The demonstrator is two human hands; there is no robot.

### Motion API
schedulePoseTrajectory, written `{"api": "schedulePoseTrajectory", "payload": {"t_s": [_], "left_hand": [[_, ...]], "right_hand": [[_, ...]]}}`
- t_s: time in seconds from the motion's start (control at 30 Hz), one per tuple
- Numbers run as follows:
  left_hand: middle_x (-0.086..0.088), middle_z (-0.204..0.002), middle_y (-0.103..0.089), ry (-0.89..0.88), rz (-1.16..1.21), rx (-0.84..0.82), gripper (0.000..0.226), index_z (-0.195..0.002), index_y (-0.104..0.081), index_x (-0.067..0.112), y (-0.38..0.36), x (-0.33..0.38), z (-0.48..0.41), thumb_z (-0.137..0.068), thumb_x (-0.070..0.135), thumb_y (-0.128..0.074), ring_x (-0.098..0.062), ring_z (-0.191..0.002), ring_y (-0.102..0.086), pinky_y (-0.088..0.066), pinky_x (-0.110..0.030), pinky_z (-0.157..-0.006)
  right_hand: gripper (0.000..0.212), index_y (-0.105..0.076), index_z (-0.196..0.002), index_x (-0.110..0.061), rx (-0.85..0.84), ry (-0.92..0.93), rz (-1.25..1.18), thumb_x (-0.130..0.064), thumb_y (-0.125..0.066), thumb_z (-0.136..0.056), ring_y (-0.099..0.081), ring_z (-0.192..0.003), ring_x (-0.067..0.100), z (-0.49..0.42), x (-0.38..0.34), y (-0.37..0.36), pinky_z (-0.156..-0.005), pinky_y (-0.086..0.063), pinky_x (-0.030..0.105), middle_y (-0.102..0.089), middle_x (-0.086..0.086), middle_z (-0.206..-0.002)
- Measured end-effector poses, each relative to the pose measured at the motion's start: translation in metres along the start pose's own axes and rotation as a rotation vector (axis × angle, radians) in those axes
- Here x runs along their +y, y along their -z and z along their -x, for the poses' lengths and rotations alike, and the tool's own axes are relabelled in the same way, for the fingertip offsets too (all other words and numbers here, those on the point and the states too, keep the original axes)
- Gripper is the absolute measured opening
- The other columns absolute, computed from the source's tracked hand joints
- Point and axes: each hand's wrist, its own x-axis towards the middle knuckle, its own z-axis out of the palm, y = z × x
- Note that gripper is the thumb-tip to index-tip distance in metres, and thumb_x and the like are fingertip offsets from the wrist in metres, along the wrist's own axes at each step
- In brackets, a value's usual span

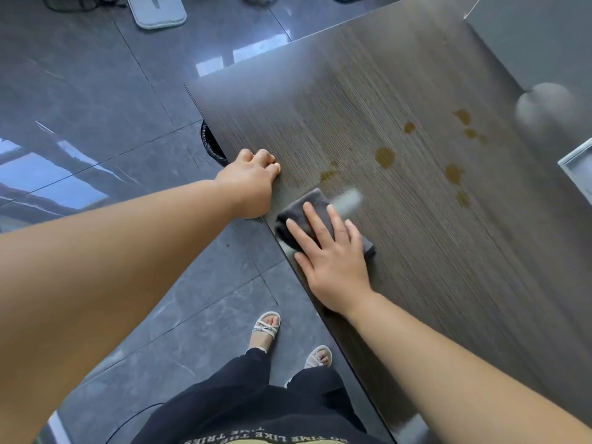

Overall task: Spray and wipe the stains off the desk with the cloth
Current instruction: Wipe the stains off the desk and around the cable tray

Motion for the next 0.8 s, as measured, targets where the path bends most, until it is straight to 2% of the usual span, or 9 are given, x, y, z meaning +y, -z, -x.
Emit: {"api": "schedulePoseTrajectory", "payload": {"t_s": [0.03, 0.1, 0.3, 0.4, 0.5, 0.57, 0.63, 0.73, 0.8], "left_hand": [[0.001, -0.149, -0.019, 0.000, -0.006, -0.012, 0.062, -0.145, -0.026, 0.019, 0.001, 0.000, -0.001, -0.087, 0.011, -0.045, -0.027, -0.128, -0.023, -0.043, -0.042, -0.099], [0.000, -0.146, -0.021, 0.003, -0.028, -0.026, 0.062, -0.144, -0.029, 0.019, 0.004, -0.002, -0.002, -0.086, 0.008, -0.045, -0.028, -0.124, -0.026, -0.045, -0.043, -0.096], [-0.005, -0.142, -0.023, 0.022, -0.039, -0.040, 0.051, -0.136, -0.036, 0.012, 0.006, 0.006, -0.001, -0.086, 0.006, -0.042, -0.030, -0.121, -0.027, -0.046, -0.040, -0.088], [-0.004, -0.144, -0.022, 0.022, -0.049, -0.025, 0.053, -0.138, -0.033, 0.012, 0.004, 0.005, 0.001, -0.087, 0.010, -0.045, -0.030, -0.123, -0.026, -0.046, -0.041, -0.090], [-0.004, -0.146, -0.019, 0.014, -0.056, -0.051, 0.055, -0.141, -0.029, 0.012, 0.007, 0.006, 0.001, -0.089, 0.013, -0.045, -0.030, -0.125, -0.024, -0.043, -0.039, -0.090], [-0.005, -0.146, -0.017, 0.009, -0.061, -0.074, 0.054, -0.140, -0.028, 0.011, 0.009, 0.005, 0.000, -0.088, 0.009, -0.042, -0.030, -0.125, -0.024, -0.043, -0.039, -0.090], [-0.005, -0.147, -0.016, 0.010, -0.066, -0.095, 0.055, -0.141, -0.027, 0.010, 0.009, 0.006, 0.000, -0.087, 0.007, -0.040, -0.030, -0.124, -0.023, -0.044, -0.038, -0.089], [-0.005, -0.148, -0.014, 0.021, -0.068, -0.104, 0.057, -0.142, -0.024, 0.010, 0.008, 0.008, 0.001, -0.087, 0.006, -0.041, -0.030, -0.127, -0.022, -0.043, -0.037, -0.089], [-0.006, -0.147, -0.014, 0.026, -0.069, -0.103, 0.058, -0.142, -0.023, 0.010, 0.008, 0.009, 0.002, -0.087, 0.008, -0.041, -0.030, -0.128, -0.021, -0.043, -0.038, -0.090]], "right_hand": [[0.049, -0.046, -0.139, -0.032, -0.030, 0.094, -0.012, -0.042, -0.039, -0.092, -0.037, -0.135, 0.038, -0.002, 0.012, 0.003, -0.105, -0.025, 0.051, -0.038, 0.003, -0.151], [0.049, -0.047, -0.138, -0.032, -0.035, 0.058, -0.002, -0.043, -0.038, -0.091, -0.038, -0.134, 0.037, -0.022, 0.038, 0.005, -0.105, -0.030, 0.050, -0.039, 0.003, -0.151], [0.051, -0.019, -0.151, -0.035, -0.071, -0.523, -0.004, -0.042, -0.029, -0.101, -0.011, -0.145, 0.033, -0.083, 0.047, 0.006, -0.114, -0.015, 0.051, -0.008, 0.001, -0.161], [0.051, -0.044, -0.142, -0.030, 0.054, -0.284, 0.001, -0.043, -0.035, -0.093, -0.035, -0.136, 0.040, -0.050, 0.009, 0.000, -0.105, -0.030, 0.054, -0.035, 0.007, -0.152], [0.049, -0.047, -0.139, -0.032, -0.101, 0.202, -0.024, -0.045, -0.038, -0.093, -0.037, -0.136, 0.037, -0.029, 0.029, 0.005, -0.106, -0.028, 0.050, -0.038, 0.003, -0.151], [0.049, -0.046, -0.139, -0.032, -0.084, 0.273, 0.045, -0.045, -0.037, -0.093, -0.039, -0.134, 0.035, -0.048, 0.065, 0.009, -0.105, -0.029, 0.048, -0.040, 0.002, -0.150], [0.050, -0.042, -0.142, -0.030, -0.058, 0.064, 0.060, -0.044, -0.033, -0.095, -0.036, -0.136, 0.037, -0.071, 0.093, 0.013, -0.105, -0.031, 0.051, -0.036, 0.005, -0.152], [0.052, -0.026, -0.150, -0.031, -0.076, -0.428, 0.004, -0.044, -0.029, -0.100, -0.016, -0.144, 0.034, -0.083, 0.072, 0.008, -0.113, -0.016, 0.051, -0.014, 0.002, -0.160], [0.053, -0.035, -0.147, -0.029, 0.008, -0.439, 0.011, -0.046, -0.030, -0.096, -0.025, -0.140, 0.039, -0.068, 0.033, 0.003, -0.109, -0.021, 0.053, -0.024, 0.006, -0.157]]}}
